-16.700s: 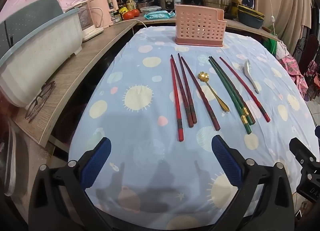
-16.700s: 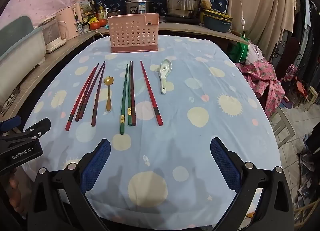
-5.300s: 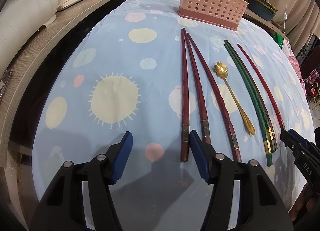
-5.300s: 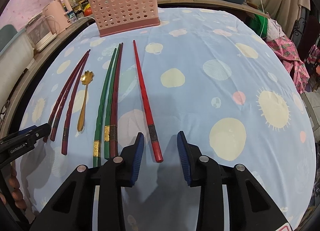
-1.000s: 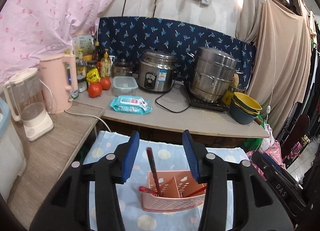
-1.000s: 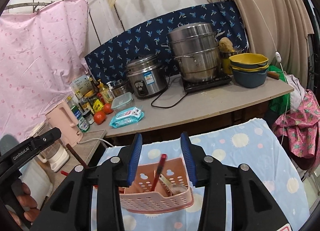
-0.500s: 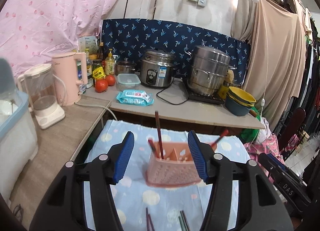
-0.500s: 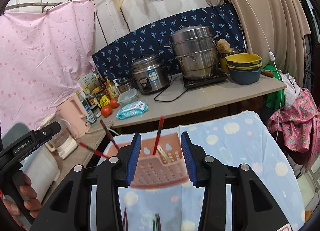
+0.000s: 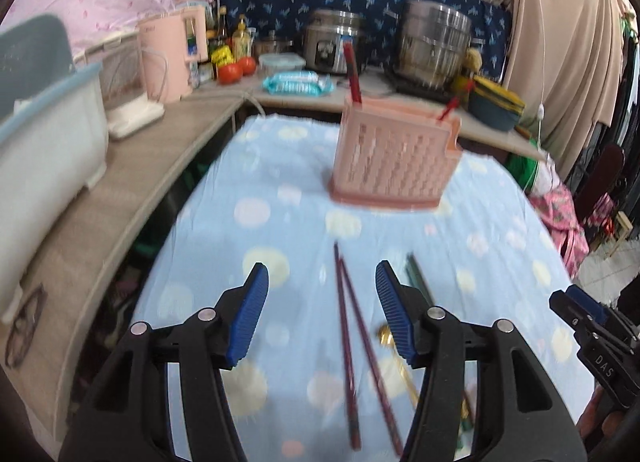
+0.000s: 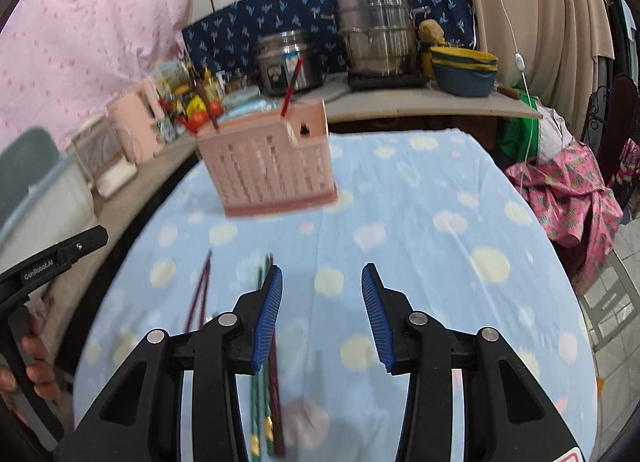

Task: Organize utensils
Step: 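Move both open tools back down toward the remaining chopsticks, then grasp a dark-red chopstick with the left tool while the right tool grasps another dark-red chopstick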

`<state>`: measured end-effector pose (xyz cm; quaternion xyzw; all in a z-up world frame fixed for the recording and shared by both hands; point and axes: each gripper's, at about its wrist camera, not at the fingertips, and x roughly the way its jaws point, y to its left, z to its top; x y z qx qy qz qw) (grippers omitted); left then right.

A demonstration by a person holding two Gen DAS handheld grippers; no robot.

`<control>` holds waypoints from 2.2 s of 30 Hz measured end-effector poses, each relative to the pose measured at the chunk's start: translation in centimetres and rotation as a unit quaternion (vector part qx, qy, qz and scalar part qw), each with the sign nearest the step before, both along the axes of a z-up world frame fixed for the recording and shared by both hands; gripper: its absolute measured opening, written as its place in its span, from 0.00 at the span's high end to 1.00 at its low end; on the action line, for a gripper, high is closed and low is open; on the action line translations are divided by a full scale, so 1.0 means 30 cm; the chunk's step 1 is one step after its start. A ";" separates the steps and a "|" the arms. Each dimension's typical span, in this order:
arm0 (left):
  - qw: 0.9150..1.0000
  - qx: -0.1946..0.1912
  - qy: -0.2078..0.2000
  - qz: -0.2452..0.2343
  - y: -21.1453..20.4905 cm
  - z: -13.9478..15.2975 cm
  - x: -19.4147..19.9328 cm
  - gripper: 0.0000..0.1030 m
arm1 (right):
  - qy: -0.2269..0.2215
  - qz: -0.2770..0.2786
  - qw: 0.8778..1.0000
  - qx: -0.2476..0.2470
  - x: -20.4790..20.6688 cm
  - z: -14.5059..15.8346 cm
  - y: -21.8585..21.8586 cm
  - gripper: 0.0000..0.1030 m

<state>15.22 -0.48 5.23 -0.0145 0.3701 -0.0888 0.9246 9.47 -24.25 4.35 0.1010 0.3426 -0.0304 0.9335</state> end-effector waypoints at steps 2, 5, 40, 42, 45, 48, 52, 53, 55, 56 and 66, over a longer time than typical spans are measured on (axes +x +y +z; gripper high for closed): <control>1.000 0.005 0.024 -0.003 -0.002 -0.067 -0.039 0.48 | 0.016 0.004 1.000 -0.009 -0.042 -0.053 0.022 0.60; 0.998 0.007 0.057 -0.008 -0.010 -0.162 -0.088 0.48 | 0.045 0.011 0.999 -0.002 -0.087 -0.131 0.038 0.60; 0.993 0.038 0.107 -0.031 -0.054 -0.366 -0.180 0.49 | 0.118 0.051 0.992 -0.018 -0.141 -0.342 0.155 0.65; 0.993 0.040 0.105 -0.032 -0.054 -0.368 -0.181 0.49 | 0.118 0.050 0.992 -0.017 -0.140 -0.344 0.151 0.68; 0.993 0.043 0.102 -0.032 -0.056 -0.370 -0.183 0.49 | 0.117 0.046 0.992 -0.015 -0.141 -0.346 0.140 0.74; 0.994 0.044 0.100 -0.031 -0.056 -0.372 -0.184 0.49 | 0.116 0.043 0.992 -0.015 -0.141 -0.347 0.131 0.80; 0.994 0.044 0.099 -0.027 -0.051 -0.371 -0.185 0.54 | 0.115 0.040 0.992 -0.017 -0.141 -0.348 0.124 0.86; 0.994 0.043 0.099 -0.026 -0.048 -0.370 -0.185 0.58 | 0.115 0.041 0.992 -0.018 -0.141 -0.348 0.123 0.88; 0.994 0.039 0.098 -0.026 -0.042 -0.368 -0.184 0.64 | 0.115 0.041 0.992 -0.017 -0.141 -0.348 0.120 0.90; 0.994 0.038 0.098 -0.027 -0.040 -0.367 -0.185 0.68 | 0.115 0.042 0.992 -0.017 -0.141 -0.348 0.120 0.90; 0.993 0.008 0.114 -0.042 -0.025 -0.356 -0.188 0.93 | 0.112 0.050 0.992 -0.011 -0.149 -0.331 0.126 0.93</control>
